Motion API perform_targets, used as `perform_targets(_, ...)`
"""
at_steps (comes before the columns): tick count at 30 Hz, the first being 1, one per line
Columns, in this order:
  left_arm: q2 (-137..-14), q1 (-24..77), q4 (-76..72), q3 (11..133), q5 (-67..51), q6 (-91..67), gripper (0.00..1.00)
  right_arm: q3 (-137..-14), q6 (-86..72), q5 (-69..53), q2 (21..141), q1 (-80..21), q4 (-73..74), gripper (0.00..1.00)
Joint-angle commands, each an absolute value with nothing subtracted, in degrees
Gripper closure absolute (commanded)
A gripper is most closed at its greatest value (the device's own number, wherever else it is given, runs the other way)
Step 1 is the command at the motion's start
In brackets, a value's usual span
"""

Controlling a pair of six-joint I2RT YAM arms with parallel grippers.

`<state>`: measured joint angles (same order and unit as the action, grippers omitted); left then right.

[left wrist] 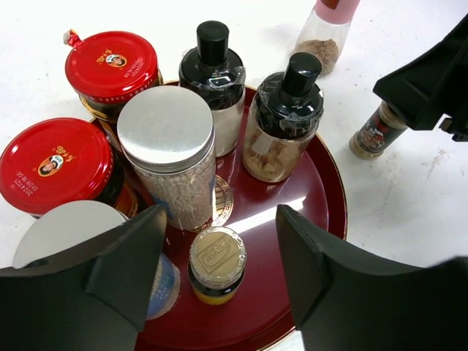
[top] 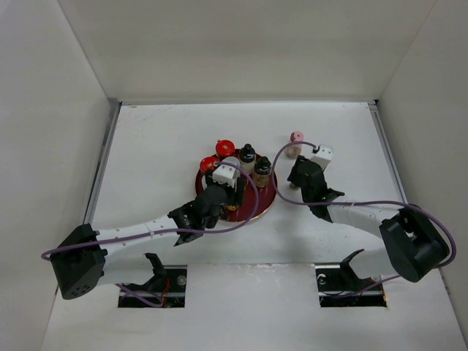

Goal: Organize the condiment bottles

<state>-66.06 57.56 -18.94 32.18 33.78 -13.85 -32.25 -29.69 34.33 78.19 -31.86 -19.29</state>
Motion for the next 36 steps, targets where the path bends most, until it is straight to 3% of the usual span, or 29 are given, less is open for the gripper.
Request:
perform_targets(1, -65.66, 57.96, -22.50, 31.82, 33.75, -12.66, 0.37, -34.54, -29.36, 35.33, 77.52, -31.59, -19.34, 0.46)
perform_targets(6, -64.95, 58.05, -22.59, 32.34, 33.58, -12.22, 0.29, -32.70, -29.62, 37.35, 71.21, -31.68, -18.46, 0.55)
perform_targets(14, -65.74, 59.45, -24.08, 32.52, 33.13, -12.48, 0.30, -31.90, -29.62, 38.41, 61.27, -36.33, -12.49, 0.57)
perform_targets(20, -65.75, 60.42, -24.96, 32.87, 33.75, -12.48, 0.24, -32.34, -30.32, 37.62, 58.18, -43.80, -10.46, 0.57)
perform_targets(29, -58.63, 60.07, -33.21, 31.12, 34.37, -10.73, 0.02, -36.20, -30.41, 34.81, 69.33, -53.38, -20.20, 0.57)
perform_targets(36, -53.88, 59.02, -41.21, 29.45, 34.36, -9.06, 0.00, -41.57, -28.48, 34.72, 80.58, -56.02, -24.61, 0.57)
